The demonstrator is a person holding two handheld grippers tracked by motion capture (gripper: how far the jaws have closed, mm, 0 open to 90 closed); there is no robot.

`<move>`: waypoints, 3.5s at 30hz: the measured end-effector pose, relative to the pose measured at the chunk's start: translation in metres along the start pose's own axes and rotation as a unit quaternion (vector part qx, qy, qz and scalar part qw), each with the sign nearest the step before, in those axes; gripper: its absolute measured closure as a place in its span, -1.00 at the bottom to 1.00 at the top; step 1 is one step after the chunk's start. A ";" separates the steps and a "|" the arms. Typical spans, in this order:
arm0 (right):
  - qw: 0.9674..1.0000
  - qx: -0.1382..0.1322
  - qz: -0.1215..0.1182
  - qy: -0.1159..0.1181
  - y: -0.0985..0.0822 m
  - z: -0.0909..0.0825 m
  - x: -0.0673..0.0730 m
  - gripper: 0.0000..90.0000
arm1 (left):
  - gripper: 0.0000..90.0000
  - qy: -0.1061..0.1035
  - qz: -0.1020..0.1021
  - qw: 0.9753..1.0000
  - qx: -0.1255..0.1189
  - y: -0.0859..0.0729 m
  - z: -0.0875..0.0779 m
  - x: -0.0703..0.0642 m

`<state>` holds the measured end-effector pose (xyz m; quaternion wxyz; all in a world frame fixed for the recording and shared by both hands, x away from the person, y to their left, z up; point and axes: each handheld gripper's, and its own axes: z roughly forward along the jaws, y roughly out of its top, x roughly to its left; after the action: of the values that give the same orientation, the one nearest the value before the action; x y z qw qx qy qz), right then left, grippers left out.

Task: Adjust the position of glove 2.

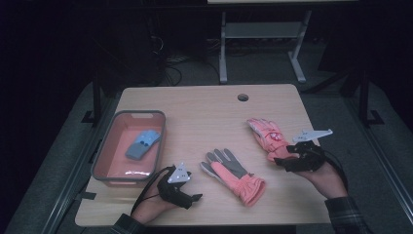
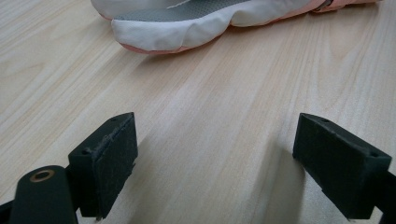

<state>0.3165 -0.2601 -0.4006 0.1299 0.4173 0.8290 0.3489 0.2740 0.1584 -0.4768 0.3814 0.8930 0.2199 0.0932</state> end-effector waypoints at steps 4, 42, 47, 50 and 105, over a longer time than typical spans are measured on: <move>1.000 -0.001 0.017 0.003 0.013 0.012 -0.015 -0.30 | -0.71 -0.002 -0.001 1.000 0.001 0.000 0.000 0.000; 0.999 0.020 0.016 0.039 0.026 0.061 -0.051 0.84 | -0.71 -0.004 -0.003 1.000 -0.001 0.000 0.001 0.000; 0.998 0.001 0.018 0.057 0.026 0.048 -0.052 0.84 | -0.71 -0.004 -0.003 1.000 -0.001 0.000 0.001 0.001; 0.998 -0.011 0.018 0.063 0.029 0.040 -0.049 0.85 | -0.71 -0.004 -0.003 1.000 -0.001 0.000 0.001 0.001; 0.971 -0.065 -0.089 0.214 0.055 0.018 0.061 0.97 | -0.71 -0.005 -0.001 1.000 -0.003 0.001 0.001 0.001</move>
<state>0.3214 -0.1814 -0.3714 0.0069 0.2483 0.8467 0.4706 0.2755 0.1578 -0.4772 0.3849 0.8922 0.2188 0.0890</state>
